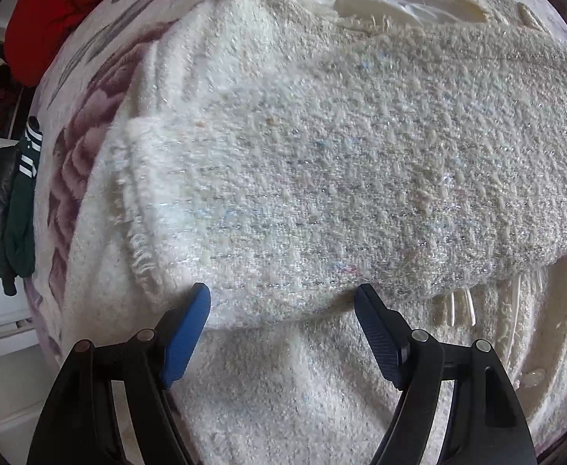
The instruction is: Fold large clothes
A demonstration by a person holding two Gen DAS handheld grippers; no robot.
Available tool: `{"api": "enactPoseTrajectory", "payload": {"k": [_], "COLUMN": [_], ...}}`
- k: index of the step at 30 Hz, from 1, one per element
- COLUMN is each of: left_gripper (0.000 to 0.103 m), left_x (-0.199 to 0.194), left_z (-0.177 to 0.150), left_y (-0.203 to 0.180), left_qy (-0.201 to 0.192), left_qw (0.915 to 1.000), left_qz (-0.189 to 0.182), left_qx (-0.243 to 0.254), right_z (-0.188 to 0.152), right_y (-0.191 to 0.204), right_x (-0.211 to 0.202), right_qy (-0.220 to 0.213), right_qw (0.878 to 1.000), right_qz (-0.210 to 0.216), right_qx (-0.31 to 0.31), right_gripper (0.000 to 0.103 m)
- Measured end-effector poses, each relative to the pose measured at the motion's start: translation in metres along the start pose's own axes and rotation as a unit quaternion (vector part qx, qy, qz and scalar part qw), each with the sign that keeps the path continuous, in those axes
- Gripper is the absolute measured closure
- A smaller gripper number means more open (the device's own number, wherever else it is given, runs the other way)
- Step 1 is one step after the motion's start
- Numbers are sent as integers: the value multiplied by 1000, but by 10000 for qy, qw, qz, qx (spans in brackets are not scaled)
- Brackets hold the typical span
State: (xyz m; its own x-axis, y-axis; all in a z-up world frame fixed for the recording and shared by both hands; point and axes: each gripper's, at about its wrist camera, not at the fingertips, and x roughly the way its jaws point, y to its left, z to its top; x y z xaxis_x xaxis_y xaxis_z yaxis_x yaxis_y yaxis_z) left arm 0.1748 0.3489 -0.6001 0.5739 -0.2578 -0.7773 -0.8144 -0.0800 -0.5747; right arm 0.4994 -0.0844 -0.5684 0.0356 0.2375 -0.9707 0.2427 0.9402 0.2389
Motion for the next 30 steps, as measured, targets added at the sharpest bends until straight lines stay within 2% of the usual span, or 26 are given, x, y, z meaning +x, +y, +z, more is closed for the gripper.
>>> {"api": "enactPoseTrajectory", "payload": {"k": [1,2,4,7,9,10,13,14,15,16,17,19,21,23,24,25,26,27,30], "left_gripper": [46,43,41,40,40,40,40,41,45,71,90,96,98,98,98,98,98,98,98], "left_x": [-4,-5,-2,24,48,61,78,78,76,72,67,55,41,28,22,19,15,13,6], "left_z": [-3,-7,-15,-22,-19,-14,0,3,5,5,4,-3,-10,-19,-25,-32,-40,-47,-87], "left_y": [4,4,-2,-22,-36,-40,-50,-54,-60,-72,-85,-113,-139,-167,-180,-196,-209,-219,-258], "left_qy": [56,57,154,332,315,297,-29,-249,-509,-783,-1000,-1343,-1609,-1755,-1805,-1841,-1904,-1947,-2063], "left_qw": [9999,9998,9986,9966,9959,9958,9976,9979,9976,9952,9909,9795,9674,9545,9484,9409,9319,9250,8933], "left_qz": [-116,-204,-456,-597,-649,-674,-588,-501,-285,107,369,570,533,472,426,413,451,427,443], "left_qx": [28,66,221,460,548,540,376,336,381,572,828,1390,1884,2364,2573,2813,3053,3235,3968], "right_z": [1,2,5,15,21,24,29,31,32,33,34,37,39,44,45,50,54,57,64], "right_y": [-1,1,5,12,14,13,12,13,11,8,5,-4,-12,-21,-25,-31,-37,-43,-62], "right_x": [-4,-10,-21,-19,0,16,18,15,10,3,-5,-20,-30,-28,-22,-6,9,12,-14], "right_qy": [-49,-150,-370,-464,-265,37,-45,-80,-146,-257,-367,-614,-822,-822,-701,-339,27,95,-231], "right_qw": [10000,9998,9991,9986,9990,9993,9997,9997,9996,9993,9987,9969,9945,9938,9947,9965,9974,9982,9994], "right_qz": [58,123,179,76,-107,-230,-160,-131,-112,-118,-202,-411,-555,-671,-674,-683,-645,-527,244], "right_qx": [-7,-16,-78,-254,-334,-301,-159,-200,-231,-256,-278,-286,-322,-321,-330,-352,-322,-270,16], "right_gripper": [24,24,24,24,24,25,25,25,25,25,25,25,25,25,25,25,25,25,25]}}
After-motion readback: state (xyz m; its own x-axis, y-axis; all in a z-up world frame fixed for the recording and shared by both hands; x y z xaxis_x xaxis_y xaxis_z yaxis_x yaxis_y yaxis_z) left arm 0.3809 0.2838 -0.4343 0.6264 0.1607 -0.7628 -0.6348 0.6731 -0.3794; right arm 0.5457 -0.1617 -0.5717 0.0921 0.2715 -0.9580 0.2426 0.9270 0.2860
